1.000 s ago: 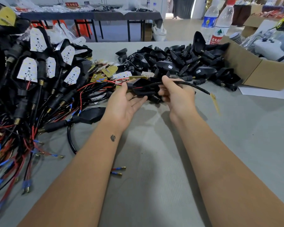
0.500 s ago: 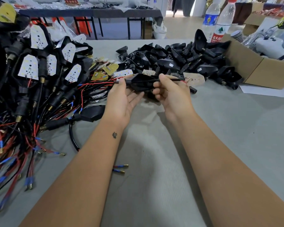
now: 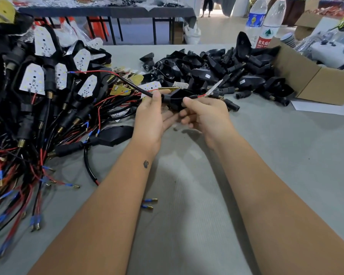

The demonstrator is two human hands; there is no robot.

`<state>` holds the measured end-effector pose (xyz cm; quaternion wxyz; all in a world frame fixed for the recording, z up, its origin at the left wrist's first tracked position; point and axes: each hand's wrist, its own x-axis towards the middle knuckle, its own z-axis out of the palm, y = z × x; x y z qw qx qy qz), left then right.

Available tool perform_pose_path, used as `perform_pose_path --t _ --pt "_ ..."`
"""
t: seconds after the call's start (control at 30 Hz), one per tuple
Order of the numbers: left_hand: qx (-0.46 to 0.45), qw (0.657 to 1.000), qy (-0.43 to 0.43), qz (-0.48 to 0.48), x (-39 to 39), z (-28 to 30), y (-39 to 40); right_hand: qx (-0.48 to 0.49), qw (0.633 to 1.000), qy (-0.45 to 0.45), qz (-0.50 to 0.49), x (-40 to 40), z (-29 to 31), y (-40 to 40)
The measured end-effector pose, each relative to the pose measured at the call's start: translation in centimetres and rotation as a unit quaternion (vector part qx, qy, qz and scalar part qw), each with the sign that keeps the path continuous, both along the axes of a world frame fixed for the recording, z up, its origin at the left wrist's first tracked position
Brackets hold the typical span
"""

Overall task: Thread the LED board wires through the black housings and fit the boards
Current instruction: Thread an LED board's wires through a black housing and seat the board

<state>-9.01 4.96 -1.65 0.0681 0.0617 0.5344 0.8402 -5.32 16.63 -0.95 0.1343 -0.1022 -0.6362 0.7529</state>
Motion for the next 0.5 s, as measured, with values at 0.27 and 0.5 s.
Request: perform_pose_path --t 0.27,0.5 --pt "0.009 0.999 0.013 0.032 -0.1 0.0 -0.1 -0.072 0.984 0.001 -0.164 -0.6 0.3 1.5" --pt "-0.011 0.999 0.017 0.038 -0.3 0.0 0.0 -0.102 0.987 0.026 -0.125 -0.6 0.4 2.4"
